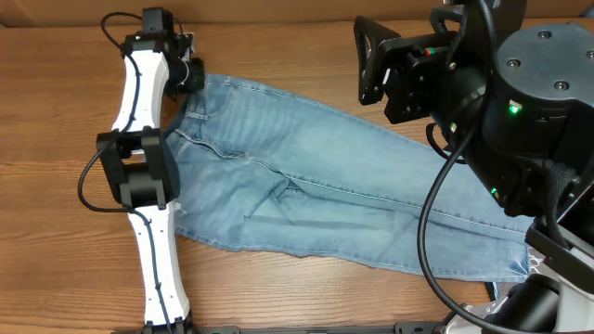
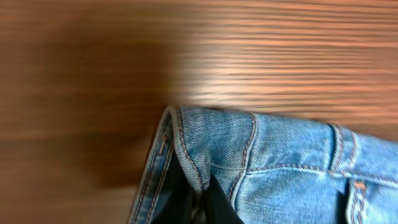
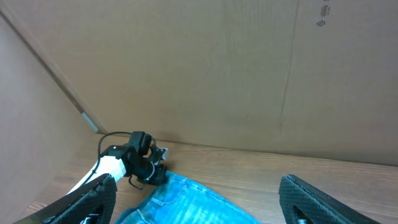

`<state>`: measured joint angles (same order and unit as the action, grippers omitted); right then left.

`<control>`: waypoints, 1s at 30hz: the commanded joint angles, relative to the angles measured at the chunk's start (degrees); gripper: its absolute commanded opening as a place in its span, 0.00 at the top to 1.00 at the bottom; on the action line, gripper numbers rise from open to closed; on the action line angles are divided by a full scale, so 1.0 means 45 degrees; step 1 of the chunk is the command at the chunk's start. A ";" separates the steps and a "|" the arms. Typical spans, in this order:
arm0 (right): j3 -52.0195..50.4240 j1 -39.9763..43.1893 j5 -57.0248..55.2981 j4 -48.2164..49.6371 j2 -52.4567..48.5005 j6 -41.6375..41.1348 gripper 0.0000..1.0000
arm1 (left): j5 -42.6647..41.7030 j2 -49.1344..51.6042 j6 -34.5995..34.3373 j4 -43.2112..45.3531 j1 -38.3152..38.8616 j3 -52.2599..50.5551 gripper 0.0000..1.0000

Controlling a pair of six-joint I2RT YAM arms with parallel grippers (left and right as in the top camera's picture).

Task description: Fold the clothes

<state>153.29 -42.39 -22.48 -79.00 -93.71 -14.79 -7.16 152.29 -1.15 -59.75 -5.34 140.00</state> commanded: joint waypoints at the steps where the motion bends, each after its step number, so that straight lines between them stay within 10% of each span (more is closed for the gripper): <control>1: 0.0029 0.0034 -0.0141 0.0044 0.0049 -0.0063 0.13 | 0.3662 0.0126 -0.1384 -0.0665 -0.1797 0.0418 0.96; 13: 0.0029 0.0034 -0.0141 0.0039 0.0010 -0.0068 0.13 | 0.0627 -0.1953 -0.2069 -0.1967 -0.7062 0.2239 0.81; 30: 0.0029 0.0364 -0.0442 -0.0573 0.0000 -0.0733 0.04 | -0.1744 -0.7694 0.0520 -0.3492 -0.7043 0.2239 0.43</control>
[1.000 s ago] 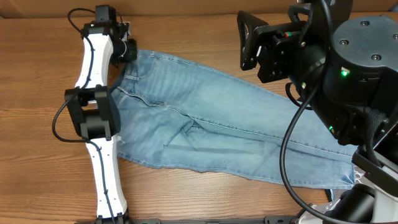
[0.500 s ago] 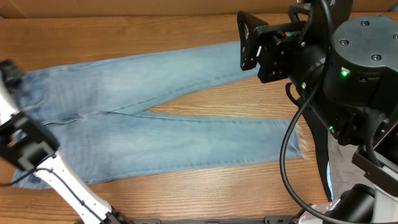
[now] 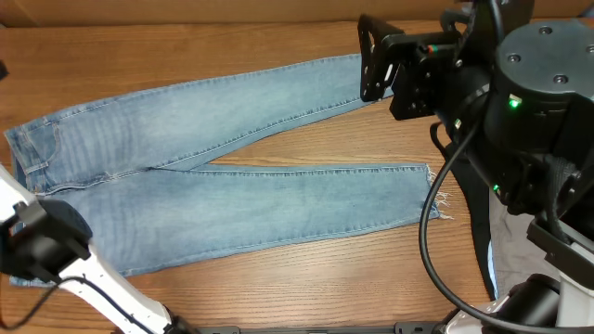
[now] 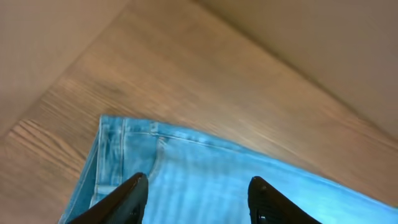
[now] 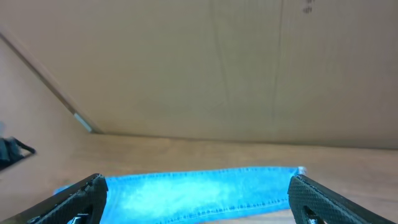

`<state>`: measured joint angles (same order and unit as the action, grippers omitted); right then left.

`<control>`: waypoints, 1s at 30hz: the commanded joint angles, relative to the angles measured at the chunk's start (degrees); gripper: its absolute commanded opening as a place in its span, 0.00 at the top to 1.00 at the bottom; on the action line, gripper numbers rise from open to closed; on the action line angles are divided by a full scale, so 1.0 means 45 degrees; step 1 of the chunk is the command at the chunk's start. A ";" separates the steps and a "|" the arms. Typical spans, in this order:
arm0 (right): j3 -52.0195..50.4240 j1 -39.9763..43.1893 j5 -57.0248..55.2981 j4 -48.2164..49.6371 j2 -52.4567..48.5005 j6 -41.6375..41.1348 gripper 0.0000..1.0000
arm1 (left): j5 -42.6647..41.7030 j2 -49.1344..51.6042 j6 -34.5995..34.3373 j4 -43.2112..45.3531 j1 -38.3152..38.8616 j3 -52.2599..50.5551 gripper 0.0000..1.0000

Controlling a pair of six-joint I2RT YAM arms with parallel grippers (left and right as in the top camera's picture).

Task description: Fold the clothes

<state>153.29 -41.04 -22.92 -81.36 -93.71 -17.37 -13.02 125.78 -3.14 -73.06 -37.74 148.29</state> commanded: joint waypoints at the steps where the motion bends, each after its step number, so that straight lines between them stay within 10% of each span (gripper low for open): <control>1: 0.0029 0.0063 -0.0529 -0.0039 0.0000 -0.0155 0.04 | -0.0447 -0.2259 0.0996 -0.0729 0.0170 0.0398 0.41; 18: 0.0034 0.0432 -0.1375 -0.1103 0.0937 -0.1219 0.00 | 0.2565 -0.8879 0.0155 -0.4464 0.0141 0.0393 0.31; 30: -0.0835 0.6805 0.3706 -0.3483 -0.0214 -0.1326 0.00 | 0.2574 -0.8208 -0.1073 -0.5241 0.0146 -0.3555 0.21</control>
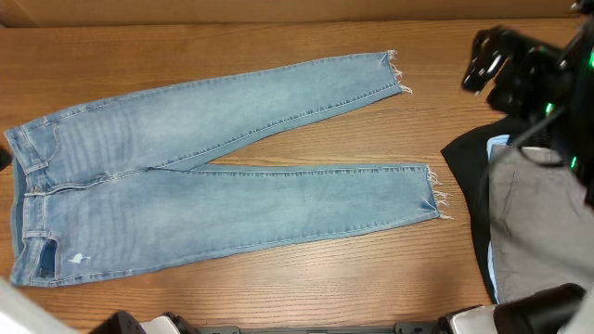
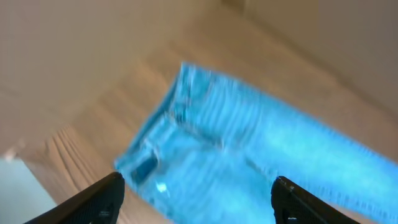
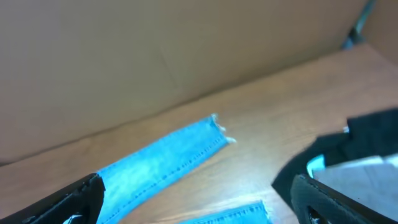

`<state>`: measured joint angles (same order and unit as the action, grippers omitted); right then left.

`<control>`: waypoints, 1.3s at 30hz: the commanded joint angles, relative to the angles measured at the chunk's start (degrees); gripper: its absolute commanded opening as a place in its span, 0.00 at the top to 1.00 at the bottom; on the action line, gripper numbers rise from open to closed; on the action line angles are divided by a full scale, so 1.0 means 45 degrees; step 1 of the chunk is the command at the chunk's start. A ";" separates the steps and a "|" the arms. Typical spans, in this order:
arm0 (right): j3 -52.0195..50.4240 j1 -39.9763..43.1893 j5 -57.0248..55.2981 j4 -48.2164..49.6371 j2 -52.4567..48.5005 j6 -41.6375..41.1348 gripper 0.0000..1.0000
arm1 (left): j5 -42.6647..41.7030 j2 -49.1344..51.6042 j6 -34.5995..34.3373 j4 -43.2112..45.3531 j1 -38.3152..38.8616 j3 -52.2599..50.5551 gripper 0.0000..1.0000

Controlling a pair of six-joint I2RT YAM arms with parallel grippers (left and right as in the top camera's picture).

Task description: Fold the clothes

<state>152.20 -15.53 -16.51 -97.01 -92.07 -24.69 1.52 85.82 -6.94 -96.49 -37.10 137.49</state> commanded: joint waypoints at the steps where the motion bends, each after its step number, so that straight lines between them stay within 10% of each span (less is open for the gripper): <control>1: -0.1020 0.1656 0.2720 -0.0005 -0.0811 0.0359 0.00 | -0.1098 0.0874 0.0044 -0.0029 0.0005 -0.1583 0.21; 14: -0.7966 0.3925 0.5270 0.1171 -0.3740 0.2205 0.05 | -0.2220 0.2540 0.1180 -0.0073 -0.0291 -0.4925 0.42; 19: -0.9991 0.4002 0.5401 0.1851 -0.3735 0.2161 0.05 | -0.2210 0.1452 0.1151 -0.0073 -0.0738 -0.5221 0.34; 21: -1.0452 0.4007 0.5401 0.2021 -0.3735 0.2157 0.05 | -0.2084 0.0850 0.1039 -0.0073 -0.0777 -0.5634 0.00; 32: -1.2740 0.4206 0.5416 0.3711 -0.3735 0.1807 0.05 | 0.1778 -0.1229 -0.1967 0.2123 -0.0942 -1.1030 0.00; 39: -1.3818 0.4245 0.5761 0.4444 -0.3735 0.1821 0.02 | -0.0267 0.0078 -0.2069 0.5678 -0.3055 -1.4664 0.00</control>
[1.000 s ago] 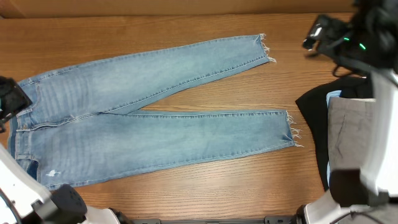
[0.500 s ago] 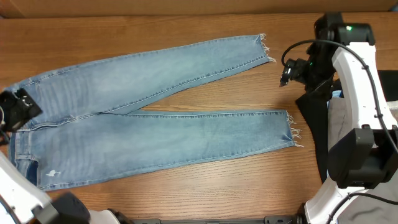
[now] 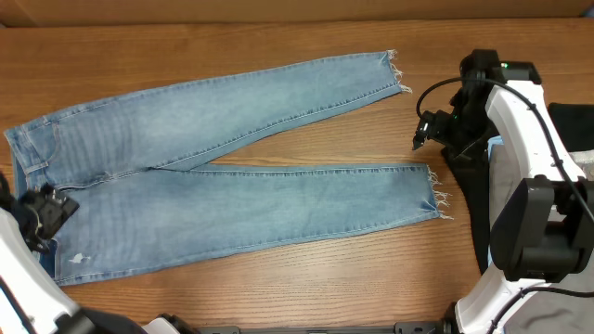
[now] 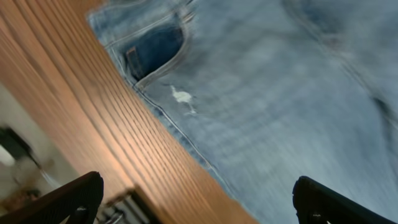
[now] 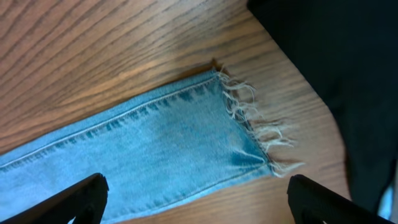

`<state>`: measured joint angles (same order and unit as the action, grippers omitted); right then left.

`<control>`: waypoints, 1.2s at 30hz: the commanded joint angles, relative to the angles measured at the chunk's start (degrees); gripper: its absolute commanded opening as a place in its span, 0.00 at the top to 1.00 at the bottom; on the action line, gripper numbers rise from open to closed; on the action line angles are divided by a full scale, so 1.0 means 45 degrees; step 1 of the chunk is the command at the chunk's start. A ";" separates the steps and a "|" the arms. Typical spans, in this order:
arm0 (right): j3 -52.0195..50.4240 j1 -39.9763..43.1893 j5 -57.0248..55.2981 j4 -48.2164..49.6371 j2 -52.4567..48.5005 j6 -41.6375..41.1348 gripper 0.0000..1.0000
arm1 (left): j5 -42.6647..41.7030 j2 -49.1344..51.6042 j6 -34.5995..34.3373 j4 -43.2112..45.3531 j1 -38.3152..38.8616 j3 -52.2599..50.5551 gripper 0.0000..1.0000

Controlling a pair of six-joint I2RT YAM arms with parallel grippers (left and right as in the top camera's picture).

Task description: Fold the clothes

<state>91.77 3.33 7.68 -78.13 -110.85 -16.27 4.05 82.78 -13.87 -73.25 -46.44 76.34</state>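
Light blue jeans (image 3: 223,186) lie flat on the wooden table, waist at the left, the two legs spread in a V toward the right. My left gripper (image 3: 42,213) hangs open over the waist's near corner. In the left wrist view a pocket and a small white tear (image 4: 181,95) show beside the table's edge, and the left gripper (image 4: 199,211) holds nothing. My right gripper (image 3: 424,139) is open just above the near leg's frayed hem (image 5: 249,124). In the right wrist view the right gripper (image 5: 199,208) is empty over that leg's end.
A pile of black cloth (image 3: 471,199) and grey clothes lies at the table's right, under the right arm; black cloth (image 5: 323,62) shows close beside the hem. A cardboard wall (image 3: 278,9) runs along the back. The table's left edge (image 4: 93,143) is near the left gripper.
Both grippers have come down close to the jeans: the left from high above the waist to its near corner, the right from high at the back right to the near leg's hem. The jeans lie unchanged.
At first the jeans lay rumpled, legs together toward the right, with my left gripper at the waistband. Then they lay spread flat in a V with both grippers open above. Both arms then stood high and off to the sides; now both hang low over the jeans' ends.
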 commanded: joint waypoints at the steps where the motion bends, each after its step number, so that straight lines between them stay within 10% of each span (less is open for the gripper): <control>1: -0.0588 0.0053 0.0481 0.0398 0.0437 -0.0049 0.02 | -0.0903 0.1205 -0.0534 0.0772 -0.1375 -0.1384 0.00; 20: -0.2399 0.0646 0.0894 0.1214 0.0437 -0.0340 0.06 | -0.2482 0.4886 0.0000 0.4328 -0.4561 -0.1933 0.48; 36: -0.2399 0.0646 0.0889 0.1127 0.0437 -0.0413 0.05 | -0.0442 0.4959 -0.0204 0.5712 -0.5124 -0.1933 0.46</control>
<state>81.21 6.24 11.42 -73.12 -110.83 -17.43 0.14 104.16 -14.66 -48.93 -68.79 67.61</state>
